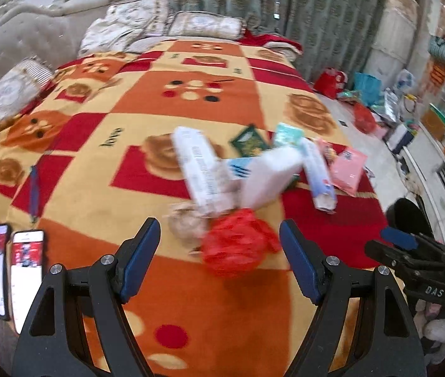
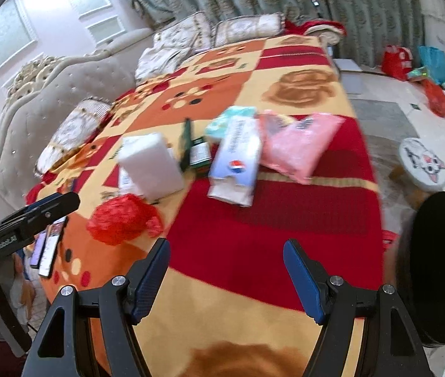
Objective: Collect trash
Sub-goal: 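Grasp the red plastic bag with the right tool, then grasp the crumpled beige tissue with the left tool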
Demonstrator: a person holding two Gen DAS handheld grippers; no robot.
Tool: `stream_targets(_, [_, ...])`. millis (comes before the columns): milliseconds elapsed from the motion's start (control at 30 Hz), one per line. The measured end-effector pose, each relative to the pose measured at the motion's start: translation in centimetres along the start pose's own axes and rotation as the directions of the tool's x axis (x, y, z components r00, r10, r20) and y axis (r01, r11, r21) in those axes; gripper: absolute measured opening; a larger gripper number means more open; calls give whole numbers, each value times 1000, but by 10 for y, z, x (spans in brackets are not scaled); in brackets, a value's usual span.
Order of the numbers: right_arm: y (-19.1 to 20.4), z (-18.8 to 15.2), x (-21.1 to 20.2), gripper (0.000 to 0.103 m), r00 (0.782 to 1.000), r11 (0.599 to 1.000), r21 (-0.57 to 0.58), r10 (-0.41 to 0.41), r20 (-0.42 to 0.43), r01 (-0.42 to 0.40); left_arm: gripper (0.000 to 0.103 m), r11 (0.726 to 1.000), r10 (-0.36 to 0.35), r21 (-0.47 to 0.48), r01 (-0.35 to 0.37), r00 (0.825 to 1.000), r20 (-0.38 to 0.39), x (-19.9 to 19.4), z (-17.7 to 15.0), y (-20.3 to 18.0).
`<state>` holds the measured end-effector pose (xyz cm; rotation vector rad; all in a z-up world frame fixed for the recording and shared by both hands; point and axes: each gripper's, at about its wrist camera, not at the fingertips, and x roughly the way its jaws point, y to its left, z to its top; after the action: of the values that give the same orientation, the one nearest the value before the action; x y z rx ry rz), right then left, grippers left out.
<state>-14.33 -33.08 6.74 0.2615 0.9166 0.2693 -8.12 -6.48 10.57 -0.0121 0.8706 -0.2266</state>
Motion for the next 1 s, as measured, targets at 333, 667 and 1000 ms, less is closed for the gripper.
stream_targets(333, [74, 11, 66, 72, 977, 984, -44, 168, -132, -175, 78, 989, 81, -122, -80, 997, -1, -1, 0, 67])
stream_targets(667, [105, 21, 116, 75, 965, 977, -77, 180, -189, -197, 78, 981, 88, -171, -91, 996, -27, 6, -2, 88])
stream_targets(1000, [94, 17, 98, 40, 966, 963, -140, 210, -153, -232, 78, 983, 34, -177, -45, 998, -59, 23, -1, 78])
